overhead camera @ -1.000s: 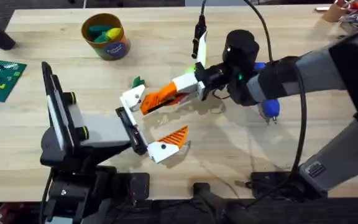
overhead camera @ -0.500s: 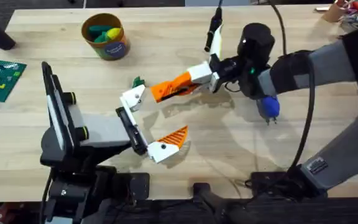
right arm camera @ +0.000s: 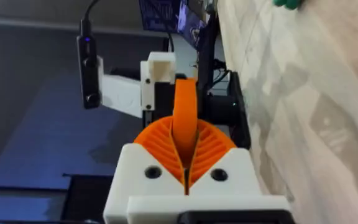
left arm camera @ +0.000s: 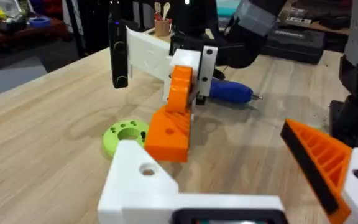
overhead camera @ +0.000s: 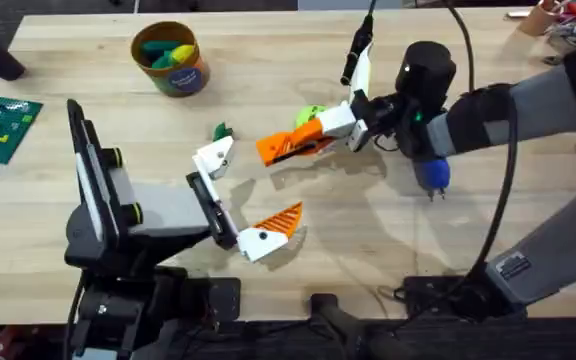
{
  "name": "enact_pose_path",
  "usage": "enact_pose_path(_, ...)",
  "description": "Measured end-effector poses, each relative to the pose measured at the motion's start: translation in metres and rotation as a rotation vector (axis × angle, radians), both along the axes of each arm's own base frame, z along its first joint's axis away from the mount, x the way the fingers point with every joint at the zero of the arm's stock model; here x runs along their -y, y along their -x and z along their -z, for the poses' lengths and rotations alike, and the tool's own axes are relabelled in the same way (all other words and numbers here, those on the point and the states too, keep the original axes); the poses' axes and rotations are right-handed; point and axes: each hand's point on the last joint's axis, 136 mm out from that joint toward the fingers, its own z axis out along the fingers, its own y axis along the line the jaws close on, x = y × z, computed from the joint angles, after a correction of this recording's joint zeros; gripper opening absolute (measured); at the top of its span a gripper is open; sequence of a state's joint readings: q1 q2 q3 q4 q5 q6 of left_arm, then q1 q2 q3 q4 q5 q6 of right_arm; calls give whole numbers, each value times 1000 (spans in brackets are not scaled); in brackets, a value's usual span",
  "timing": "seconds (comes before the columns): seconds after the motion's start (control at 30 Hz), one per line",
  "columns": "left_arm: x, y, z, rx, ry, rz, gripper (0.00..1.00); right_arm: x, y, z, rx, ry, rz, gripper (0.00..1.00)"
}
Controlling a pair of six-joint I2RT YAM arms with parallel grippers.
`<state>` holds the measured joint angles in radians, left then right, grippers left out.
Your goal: Pick up the gripper from the table and insert it into the empty holder that is missing its gripper. Then pick up a screw, insert it into the mounting hole, and use the screwdriver to tighten it. Finally, clean up the table by picking up the vegetable and placing it into the bucket.
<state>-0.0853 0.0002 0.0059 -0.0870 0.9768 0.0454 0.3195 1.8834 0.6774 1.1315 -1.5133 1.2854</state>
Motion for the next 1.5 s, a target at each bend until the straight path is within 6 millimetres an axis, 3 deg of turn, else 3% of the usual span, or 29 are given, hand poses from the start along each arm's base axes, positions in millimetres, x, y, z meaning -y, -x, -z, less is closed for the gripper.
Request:
enact_pose_path(0.33, 0, 0, 0, 0, 0, 0, 986, -2, 21, -57, 145, -52, -34, 21)
enact_pose_path(0.7, 0, 0, 0, 0, 0, 0, 986, -25, 51, -39, -10, 3, -143, 20)
enact_pose_path(1.1, 0, 0, 0, 0, 0, 0, 986, -28, 46, -14, -30, 16, -131, 20)
enact_pose_path(1.5, 0, 0, 0, 0, 0, 0, 986, -32, 48, -16, 30, -7, -139, 20)
